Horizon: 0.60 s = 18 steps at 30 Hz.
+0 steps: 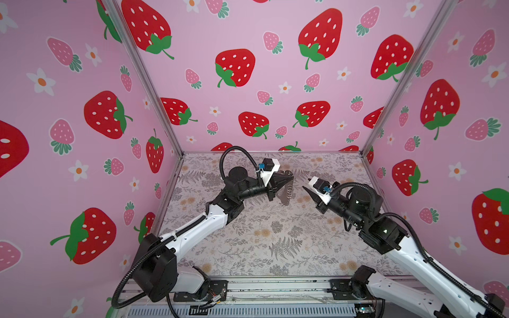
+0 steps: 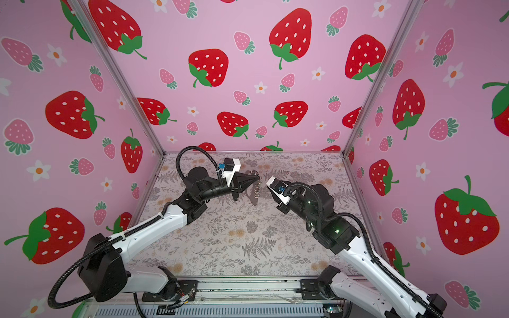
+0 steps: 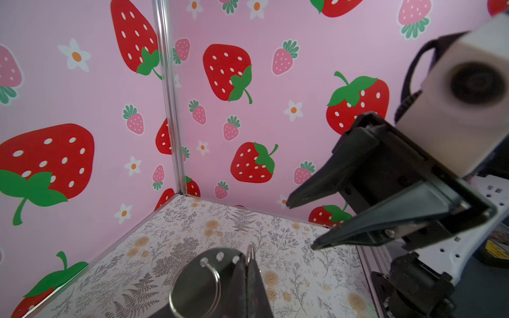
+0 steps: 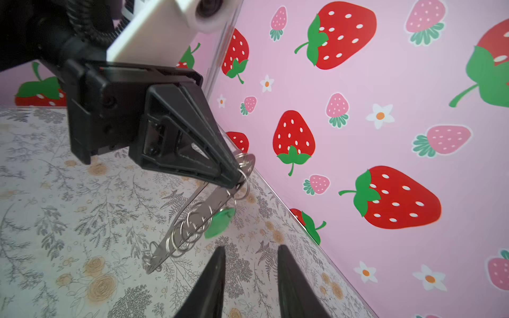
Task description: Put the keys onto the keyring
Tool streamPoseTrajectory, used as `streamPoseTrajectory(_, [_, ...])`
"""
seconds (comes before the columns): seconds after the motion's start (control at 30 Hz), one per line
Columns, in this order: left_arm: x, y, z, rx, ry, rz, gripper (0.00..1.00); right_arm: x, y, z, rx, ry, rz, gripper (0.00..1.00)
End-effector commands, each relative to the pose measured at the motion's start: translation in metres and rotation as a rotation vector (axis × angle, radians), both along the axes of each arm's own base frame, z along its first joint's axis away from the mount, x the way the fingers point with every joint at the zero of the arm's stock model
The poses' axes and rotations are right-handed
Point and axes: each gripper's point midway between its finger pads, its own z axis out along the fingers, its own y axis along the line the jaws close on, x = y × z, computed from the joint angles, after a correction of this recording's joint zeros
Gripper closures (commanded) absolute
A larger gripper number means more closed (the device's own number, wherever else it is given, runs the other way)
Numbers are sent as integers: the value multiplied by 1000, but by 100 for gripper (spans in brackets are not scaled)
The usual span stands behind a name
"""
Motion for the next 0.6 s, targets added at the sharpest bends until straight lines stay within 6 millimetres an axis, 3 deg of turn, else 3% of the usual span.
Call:
streamPoseTrajectory(0.0, [-26, 5, 28, -5, -119, -93, 100, -17, 21, -4, -25, 89, 185, 70])
streamPoseTrajectory(0.1, [-35, 7, 27, 13, -141, -116, 100, -19, 28, -8, -20, 126, 235, 74])
streamPoseTrajectory(0.57, [-46, 11, 24, 24, -167, -135, 100, -32, 35, -12, 43, 155, 381, 74])
